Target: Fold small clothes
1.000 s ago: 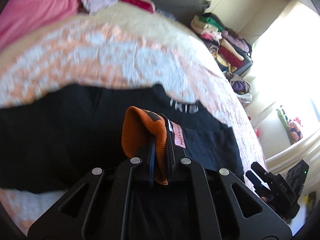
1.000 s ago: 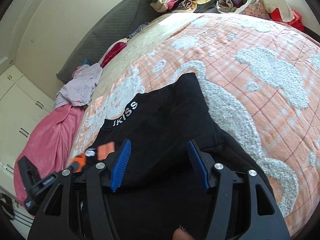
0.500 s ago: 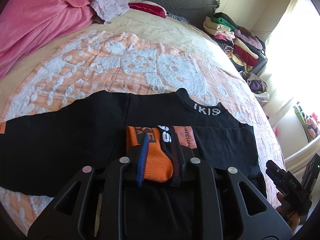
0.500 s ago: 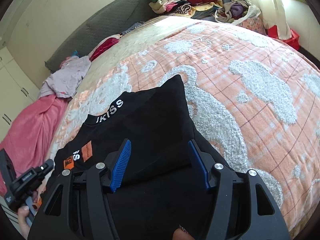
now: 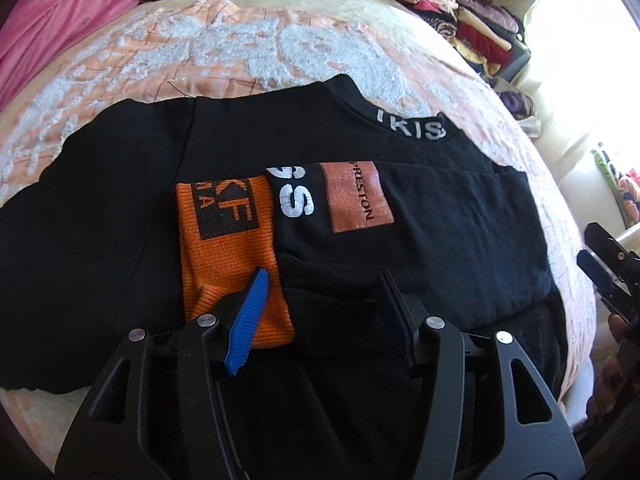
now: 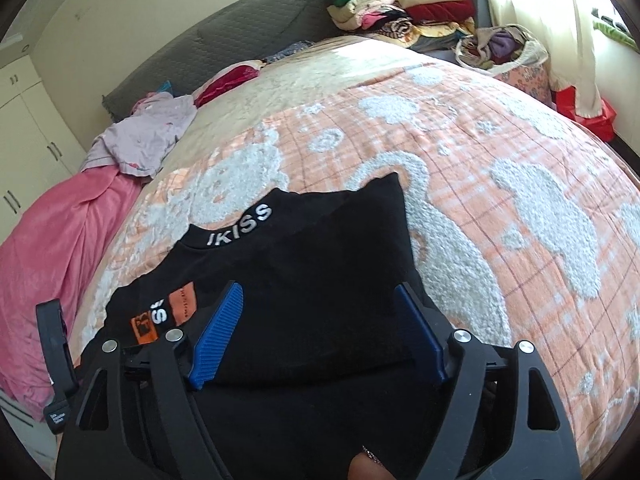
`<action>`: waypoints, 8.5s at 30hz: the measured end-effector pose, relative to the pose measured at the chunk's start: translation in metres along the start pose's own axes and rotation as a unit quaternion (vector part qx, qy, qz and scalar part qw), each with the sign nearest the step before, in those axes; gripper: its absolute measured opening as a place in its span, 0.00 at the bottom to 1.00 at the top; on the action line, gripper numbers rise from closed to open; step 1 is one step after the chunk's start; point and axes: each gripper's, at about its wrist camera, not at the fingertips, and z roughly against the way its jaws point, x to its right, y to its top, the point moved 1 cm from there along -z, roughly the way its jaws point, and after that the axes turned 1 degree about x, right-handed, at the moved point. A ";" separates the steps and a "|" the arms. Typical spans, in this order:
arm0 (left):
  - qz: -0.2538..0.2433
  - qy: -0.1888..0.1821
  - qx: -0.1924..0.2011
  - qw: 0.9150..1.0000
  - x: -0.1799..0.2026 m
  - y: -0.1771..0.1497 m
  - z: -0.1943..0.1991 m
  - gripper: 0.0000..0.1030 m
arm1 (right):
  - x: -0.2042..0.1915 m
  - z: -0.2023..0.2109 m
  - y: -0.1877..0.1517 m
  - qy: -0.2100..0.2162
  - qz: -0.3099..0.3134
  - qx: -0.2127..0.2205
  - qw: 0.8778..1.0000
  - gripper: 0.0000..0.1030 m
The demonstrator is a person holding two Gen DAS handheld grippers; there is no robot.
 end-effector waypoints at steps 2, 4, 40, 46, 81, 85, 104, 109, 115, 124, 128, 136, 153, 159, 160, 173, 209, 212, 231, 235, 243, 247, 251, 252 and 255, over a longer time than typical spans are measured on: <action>0.005 -0.006 0.003 1.000 -0.002 -0.001 0.002 0.46 | -0.006 -0.011 0.000 -0.010 0.021 -0.013 1.000 0.75; 0.006 -0.006 0.005 1.000 -0.002 -0.003 0.005 0.46 | -0.008 -0.031 -0.005 -0.036 0.034 -0.047 0.998 0.82; 0.068 0.067 0.116 0.989 -0.058 -0.012 0.115 0.91 | -0.062 0.004 -0.034 0.009 0.070 -0.031 0.997 0.94; 0.090 0.080 0.126 0.985 -0.079 -0.018 0.130 0.91 | -0.084 0.008 -0.032 0.026 0.095 -0.025 0.995 0.94; 0.243 0.110 0.147 0.952 -0.215 -0.091 0.185 0.91 | -0.240 -0.003 -0.083 0.134 0.255 -0.055 0.956 0.94; 0.271 0.092 0.139 0.948 -0.229 -0.105 0.180 0.89 | -0.252 -0.002 -0.093 0.141 0.270 -0.061 0.951 0.94; 0.356 0.103 0.196 0.908 -0.272 -0.096 0.152 0.48 | -0.231 -0.007 -0.095 0.118 0.245 -0.071 0.960 0.94; 0.368 0.121 0.208 0.898 -0.287 -0.087 0.150 0.10 | -0.219 -0.005 -0.092 0.111 0.232 -0.070 0.964 0.94; 0.345 0.098 0.232 0.904 -0.271 -0.080 0.169 0.08 | -0.201 -0.006 -0.087 0.098 0.214 -0.069 0.970 0.94; 0.269 0.058 0.280 0.920 -0.207 -0.045 0.206 0.08 | -0.165 -0.008 -0.077 0.090 0.160 -0.069 0.981 0.94; 0.237 0.029 0.290 0.927 -0.174 -0.030 0.210 0.08 | -0.142 -0.001 -0.068 0.081 0.135 -0.058 0.986 0.94; 0.163 -0.033 0.277 0.946 -0.094 0.003 0.191 0.08 | -0.087 0.012 -0.048 0.052 0.069 -0.033 0.996 0.94; 0.054 -0.092 0.167 0.980 0.021 0.008 0.098 0.08 | 0.031 0.047 -0.023 -0.003 -0.059 0.020 0.998 0.94; 0.019 -0.106 0.131 0.986 0.046 0.002 0.072 0.08 | 0.051 0.050 -0.024 -0.011 -0.089 0.023 0.996 0.94; 0.014 -0.108 0.122 0.987 0.048 0.000 0.067 0.09 | 0.054 0.050 -0.024 -0.012 -0.091 0.024 0.995 0.94; 0.002 -0.097 0.105 0.990 0.034 -0.010 0.078 0.53 | 0.028 0.031 -0.031 0.007 -0.047 -0.009 0.999 0.94; 0.114 -0.007 0.163 0.980 -0.075 -0.020 0.132 0.65 | -0.068 0.028 0.014 0.051 0.165 0.062 0.983 0.08; 0.112 -0.008 0.161 0.981 -0.073 -0.019 0.131 0.65 | -0.052 0.027 0.020 0.027 0.159 0.063 0.985 0.08; 0.042 -0.012 0.129 0.991 -0.021 0.004 0.092 0.65 | -0.009 0.014 0.002 -0.050 0.130 0.049 0.989 0.31; 0.020 -0.011 0.115 0.993 -0.007 0.008 0.079 0.65 | 0.003 0.014 -0.003 -0.061 0.117 0.042 0.990 0.33; -0.031 -0.016 0.064 0.997 0.020 0.014 0.037 0.51 | -0.005 0.009 -0.010 -0.051 0.128 0.030 0.990 0.34; -0.044 0.022 0.011 0.999 0.011 0.006 0.006 0.51 | -0.021 0.004 -0.013 -0.032 0.145 0.020 0.989 0.34; -0.048 0.015 0.012 0.999 -0.001 -0.003 0.005 0.48 | -0.044 -0.004 -0.015 -0.012 0.173 0.009 0.985 0.42; -0.046 0.013 0.011 0.999 -0.002 -0.004 0.006 0.48 | -0.049 -0.008 -0.015 -0.009 0.178 0.003 0.984 0.42; -0.048 0.011 0.010 0.999 -0.002 -0.004 0.007 0.48 | -0.063 -0.022 -0.018 -0.005 0.195 -0.015 0.981 0.42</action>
